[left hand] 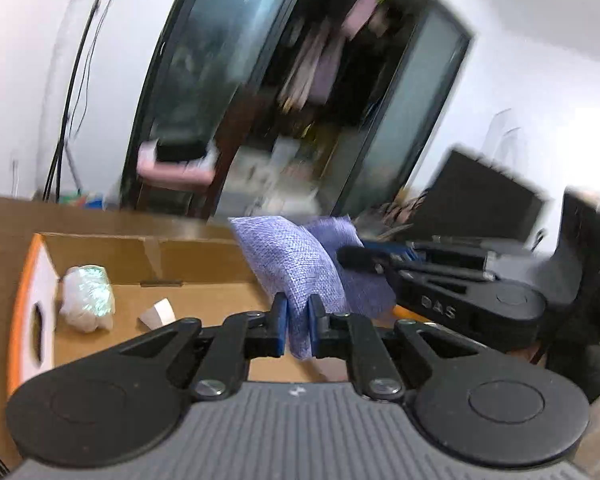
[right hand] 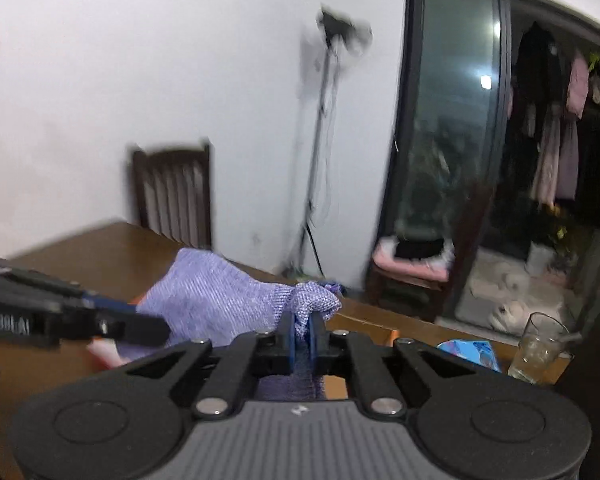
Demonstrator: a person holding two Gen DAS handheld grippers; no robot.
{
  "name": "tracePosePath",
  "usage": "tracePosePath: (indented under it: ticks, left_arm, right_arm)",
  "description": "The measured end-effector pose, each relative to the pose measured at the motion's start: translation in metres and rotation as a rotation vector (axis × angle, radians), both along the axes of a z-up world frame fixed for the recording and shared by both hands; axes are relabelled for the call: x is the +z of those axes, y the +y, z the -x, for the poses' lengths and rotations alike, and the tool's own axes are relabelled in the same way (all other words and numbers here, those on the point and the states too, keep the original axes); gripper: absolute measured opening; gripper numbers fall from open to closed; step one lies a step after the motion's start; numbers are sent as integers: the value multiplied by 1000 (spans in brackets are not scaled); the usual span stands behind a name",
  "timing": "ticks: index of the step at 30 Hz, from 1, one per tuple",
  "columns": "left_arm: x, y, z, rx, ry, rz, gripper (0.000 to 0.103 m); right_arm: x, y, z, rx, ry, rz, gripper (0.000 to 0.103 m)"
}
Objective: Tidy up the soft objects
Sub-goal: 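Lower the pouch into the cardboard box and open both grippers, then move the right gripper toward the yellow-and-white fluffy plush toy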
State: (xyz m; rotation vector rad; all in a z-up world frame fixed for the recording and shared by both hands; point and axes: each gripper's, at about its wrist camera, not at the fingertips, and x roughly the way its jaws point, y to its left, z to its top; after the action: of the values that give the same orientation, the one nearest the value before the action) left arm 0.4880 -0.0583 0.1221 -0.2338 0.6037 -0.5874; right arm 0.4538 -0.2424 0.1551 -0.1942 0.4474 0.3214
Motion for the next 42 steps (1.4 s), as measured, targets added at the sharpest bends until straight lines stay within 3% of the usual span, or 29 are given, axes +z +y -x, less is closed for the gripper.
tracePosePath:
  ticks: [5,9,11,12,15,19,22,26,28,34,38,42]
  left_arm:
    - [-48,-30,-98,24,162,-62,11]
    - [-76,-48,-135,33,201,-183,14]
    - [-85,-49,-141,28,239,-205,24]
    - [-90,-48,-141,37,257,-213,32]
    - [-95,-38,-145,23,282,-182,35]
    - [-84,-36,-142,31,234,-171,37]
    - [-71,-34,-133,45,203,-184,48]
    - [-34,-23,-106,77,128,-196,49]
    - [-12,-14,-86,105,83,-195,52]
    - [35,13,-13,149,-28,-219,62]
    - [42,26,54,222,-83,-264,75]
    - [31,45,143,235,-195,-224,86]
  right_arm:
    - [-49,15,-127,-89,178,154,6]
    - [-91,28,-170,-122,240,270,11]
    - [-102,30,-181,-143,267,276,20]
    - [-107,30,-183,-152,287,272,32]
    - [-111,26,-183,-142,328,236,41]
    - [-111,21,-174,-175,320,246,42]
    - [-108,13,-172,-168,287,224,47]
    - [-66,-1,-150,-150,243,142,53]
    - [-39,-5,-131,-143,198,142,60]
    - [19,-25,-50,-140,123,137,68]
    - [37,-42,6,-145,94,92,70]
    - [30,-49,90,-92,46,-4,80]
